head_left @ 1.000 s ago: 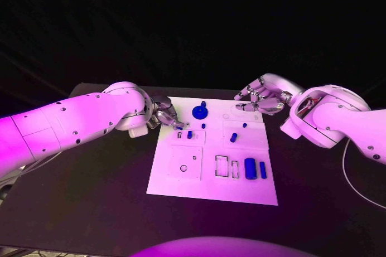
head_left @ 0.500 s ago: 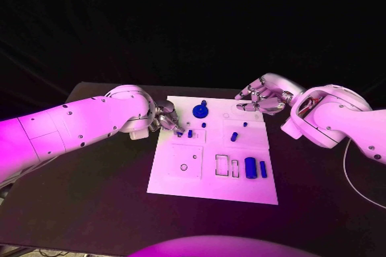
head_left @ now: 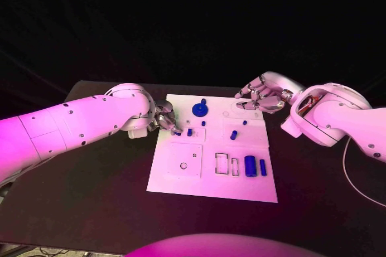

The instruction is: Assemble the parts on the task board

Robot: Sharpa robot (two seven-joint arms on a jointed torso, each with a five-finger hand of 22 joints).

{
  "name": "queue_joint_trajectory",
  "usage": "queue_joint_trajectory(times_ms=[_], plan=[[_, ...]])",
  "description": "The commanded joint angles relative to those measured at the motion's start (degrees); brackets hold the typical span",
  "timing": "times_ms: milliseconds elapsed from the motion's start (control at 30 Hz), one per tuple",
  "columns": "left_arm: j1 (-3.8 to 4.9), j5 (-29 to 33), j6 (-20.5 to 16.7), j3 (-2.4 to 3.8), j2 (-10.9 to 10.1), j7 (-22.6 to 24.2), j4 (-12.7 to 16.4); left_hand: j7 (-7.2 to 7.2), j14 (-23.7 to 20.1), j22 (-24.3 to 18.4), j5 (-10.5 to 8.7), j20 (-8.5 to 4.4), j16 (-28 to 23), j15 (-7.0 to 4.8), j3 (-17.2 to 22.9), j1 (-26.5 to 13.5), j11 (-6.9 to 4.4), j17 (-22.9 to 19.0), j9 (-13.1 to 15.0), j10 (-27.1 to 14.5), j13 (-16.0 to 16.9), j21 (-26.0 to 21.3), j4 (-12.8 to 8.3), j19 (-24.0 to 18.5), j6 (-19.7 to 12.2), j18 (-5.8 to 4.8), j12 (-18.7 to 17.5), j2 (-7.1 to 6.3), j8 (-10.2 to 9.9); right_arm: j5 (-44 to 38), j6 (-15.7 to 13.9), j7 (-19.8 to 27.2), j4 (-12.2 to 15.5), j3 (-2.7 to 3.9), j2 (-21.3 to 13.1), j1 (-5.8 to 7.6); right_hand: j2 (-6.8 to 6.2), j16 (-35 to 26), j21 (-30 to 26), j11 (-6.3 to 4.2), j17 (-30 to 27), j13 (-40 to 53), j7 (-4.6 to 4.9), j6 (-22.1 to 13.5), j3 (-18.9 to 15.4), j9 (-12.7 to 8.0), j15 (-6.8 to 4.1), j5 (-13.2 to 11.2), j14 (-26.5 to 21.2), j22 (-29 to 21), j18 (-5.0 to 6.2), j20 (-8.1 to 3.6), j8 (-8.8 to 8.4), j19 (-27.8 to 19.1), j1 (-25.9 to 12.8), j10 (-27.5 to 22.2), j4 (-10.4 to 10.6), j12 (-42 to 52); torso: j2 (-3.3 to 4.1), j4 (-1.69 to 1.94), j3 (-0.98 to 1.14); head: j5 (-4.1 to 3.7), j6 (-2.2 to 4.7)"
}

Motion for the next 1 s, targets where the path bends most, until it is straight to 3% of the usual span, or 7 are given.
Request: queue_joint_trajectory(times_ms=[33,567,667,767,1000], plan=[[-0.20,-1.1,1.5,-0.16,0.0,-1.9,0.0,-0.13,6.1,3.5,0.18,0.03,0.1,-0.31,7.6,0.4,0.11,15.1,0.1,0.4,0.1,0.1,-7.6,0.3,0.5,-0.52,0.4,0.13,0.0,-0.1,0.6,0.1,0.0,0.00,0.1,-0.06,-0.07,-0.3,-0.2,0.05,1.2,0.0,-0.05,0.3,0.2,-0.1,-0.45,0.1,3.2,0.0,0.10,0.07,0.22,-0.5,0.3,-0.4,0.2,-0.1,-0.05,0.01,-0.01,0.05,-0.07],[-0.20,-1.2,2.4,-0.15,0.5,-2.1,-0.1,-0.15,6.1,3.6,0.48,0.02,0.1,-0.31,7.8,0.2,0.09,15.1,0.1,0.7,0.4,0.1,-7.8,0.3,0.7,-0.55,0.7,-0.07,-0.1,-0.1,0.8,0.1,0.0,0.00,0.1,-0.11,-0.10,-0.3,-0.2,0.08,1.3,0.0,-0.03,0.3,0.2,-0.1,-0.43,0.1,3.2,0.0,0.10,0.07,0.22,-0.5,0.2,-0.4,0.3,-0.2,-0.01,0.00,0.04,0.06,-0.19],[-0.20,-0.7,3.0,-0.15,0.7,-2.5,-0.1,-0.30,6.1,3.7,2.18,0.03,0.1,-0.31,7.5,-1.0,0.03,15.1,0.1,1.1,0.7,0.1,-7.7,0.3,1.3,-0.56,0.9,-0.80,-0.2,-0.1,0.8,0.1,0.0,0.00,0.1,-0.11,-0.10,-0.3,-0.2,0.08,1.2,0.0,-0.03,0.3,0.2,-0.1,-0.43,0.1,3.2,0.0,0.10,0.07,0.22,-0.5,0.2,-0.4,0.3,-0.2,-0.03,-0.03,0.06,0.05,-0.26],[-0.19,-0.5,3.0,-0.15,0.9,-2.9,-0.1,-0.50,6.1,3.8,3.03,0.01,0.1,-0.36,6.8,-3.1,-0.08,15.1,0.1,1.6,1.1,0.2,-6.7,0.4,1.9,-0.59,1.2,-1.22,-0.4,-0.1,0.8,0.1,0.1,0.00,0.1,-0.11,-0.13,-0.3,-0.2,0.09,1.2,-0.1,-0.01,0.3,0.2,-0.1,-0.42,0.2,3.2,-0.1,0.10,0.08,0.22,-0.5,0.1,-0.4,0.4,-0.2,-0.05,-0.05,0.06,0.03,-0.25],[-0.19,-0.4,2.9,-0.16,1.5,-4.3,-0.5,-0.91,6.1,4.3,2.87,-0.18,0.1,-0.59,3.2,-7.8,-0.37,15.1,0.0,2.5,2.4,0.6,-3.6,0.7,3.4,-0.71,2.2,-1.29,-0.8,-0.1,0.7,0.1,0.1,0.00,0.0,-0.11,-0.16,-0.3,-0.2,0.10,1.2,0.0,-0.01,0.3,0.2,-0.1,-0.41,0.2,3.2,-0.1,0.10,0.08,0.23,-0.5,0.0,-0.4,0.5,-0.1,-0.02,-0.02,0.07,-0.06,-0.33]])
